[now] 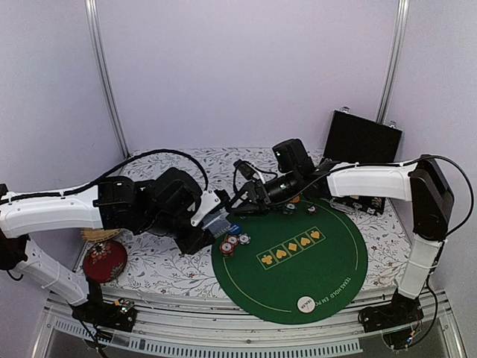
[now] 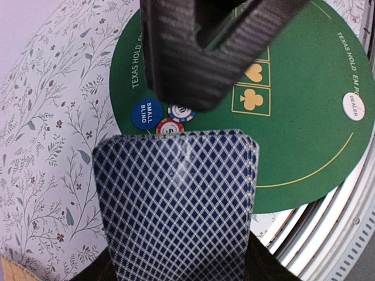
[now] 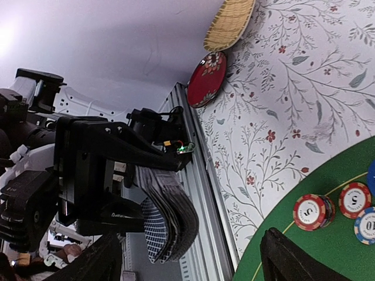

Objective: Distribute texas hold em gaming equipment
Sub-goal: Pass from the left arm to the right

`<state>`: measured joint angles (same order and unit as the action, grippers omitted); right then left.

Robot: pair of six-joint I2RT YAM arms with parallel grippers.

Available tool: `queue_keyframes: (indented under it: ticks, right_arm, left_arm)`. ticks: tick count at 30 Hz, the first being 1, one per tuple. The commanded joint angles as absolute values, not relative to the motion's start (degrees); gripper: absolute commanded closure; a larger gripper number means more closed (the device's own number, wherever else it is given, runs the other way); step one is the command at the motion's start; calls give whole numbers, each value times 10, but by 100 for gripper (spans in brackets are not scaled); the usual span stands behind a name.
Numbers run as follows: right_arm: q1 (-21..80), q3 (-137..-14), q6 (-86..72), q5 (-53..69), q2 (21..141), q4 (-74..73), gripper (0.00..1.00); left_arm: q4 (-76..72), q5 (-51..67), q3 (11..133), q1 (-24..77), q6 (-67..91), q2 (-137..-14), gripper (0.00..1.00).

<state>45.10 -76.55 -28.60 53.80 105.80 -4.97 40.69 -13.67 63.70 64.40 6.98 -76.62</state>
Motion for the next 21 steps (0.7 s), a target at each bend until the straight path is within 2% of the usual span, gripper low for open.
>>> queue_keyframes:
  ticks: [1, 5, 12, 17, 20, 21]
  right_arm:
    - [468, -778, -311, 591, 1083, 7, 17]
    - [475, -785, -313, 591, 1106, 8, 23]
    - [484, -802, -329, 614, 1130, 35, 46]
    - [488, -801, -338, 635, 1135, 47, 72]
    - [488, -799, -336, 644, 1132, 46, 95]
    - [488, -799, -335, 645, 1131, 45, 97]
  left_arm:
    - [407, -132, 655, 639, 48, -776, 43]
    - [401, -128, 656, 635, 47, -775, 44]
    - [393, -126, 652, 633, 41, -776, 45]
    - [390, -138, 650, 628, 40, -776, 46]
    - [386, -140, 646, 620, 37, -775, 46]
    - [383, -140, 644, 617, 35, -774, 44]
